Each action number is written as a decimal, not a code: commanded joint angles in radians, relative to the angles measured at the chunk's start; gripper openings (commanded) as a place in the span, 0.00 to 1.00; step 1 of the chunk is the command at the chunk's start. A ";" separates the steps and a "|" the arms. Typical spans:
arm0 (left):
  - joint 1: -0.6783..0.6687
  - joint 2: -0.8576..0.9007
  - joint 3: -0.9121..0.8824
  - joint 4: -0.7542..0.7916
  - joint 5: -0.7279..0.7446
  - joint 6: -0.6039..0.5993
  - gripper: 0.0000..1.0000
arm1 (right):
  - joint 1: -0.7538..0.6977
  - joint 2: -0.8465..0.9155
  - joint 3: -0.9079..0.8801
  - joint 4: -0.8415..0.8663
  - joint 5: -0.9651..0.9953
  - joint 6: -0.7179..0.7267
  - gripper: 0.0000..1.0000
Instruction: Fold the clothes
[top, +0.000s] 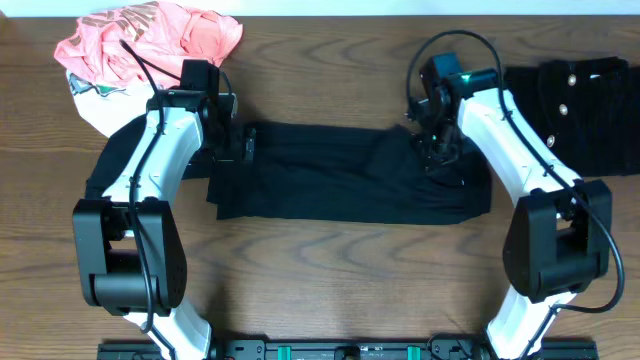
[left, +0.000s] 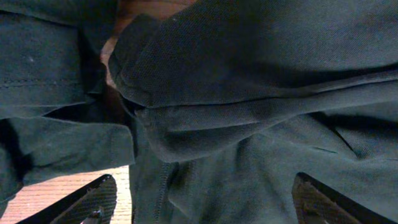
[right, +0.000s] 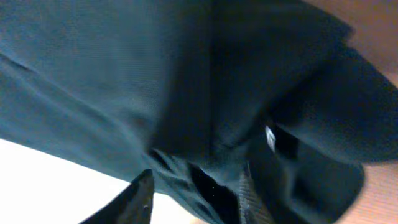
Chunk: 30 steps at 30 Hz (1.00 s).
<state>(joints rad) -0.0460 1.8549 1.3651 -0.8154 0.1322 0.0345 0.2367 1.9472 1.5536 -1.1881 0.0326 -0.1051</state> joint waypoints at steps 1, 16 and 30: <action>0.003 -0.024 -0.003 -0.004 0.010 0.018 0.90 | -0.029 -0.021 -0.001 0.016 0.110 0.030 0.55; 0.003 -0.024 -0.003 -0.003 0.010 0.016 0.90 | -0.046 -0.021 0.113 0.021 -0.306 0.015 0.38; 0.074 -0.022 -0.016 -0.065 0.180 -0.032 0.91 | -0.030 -0.021 0.113 0.010 -0.433 -0.014 0.61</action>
<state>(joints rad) 0.0101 1.8549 1.3651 -0.8783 0.2264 0.0116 0.1944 1.9472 1.6451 -1.1782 -0.3653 -0.0914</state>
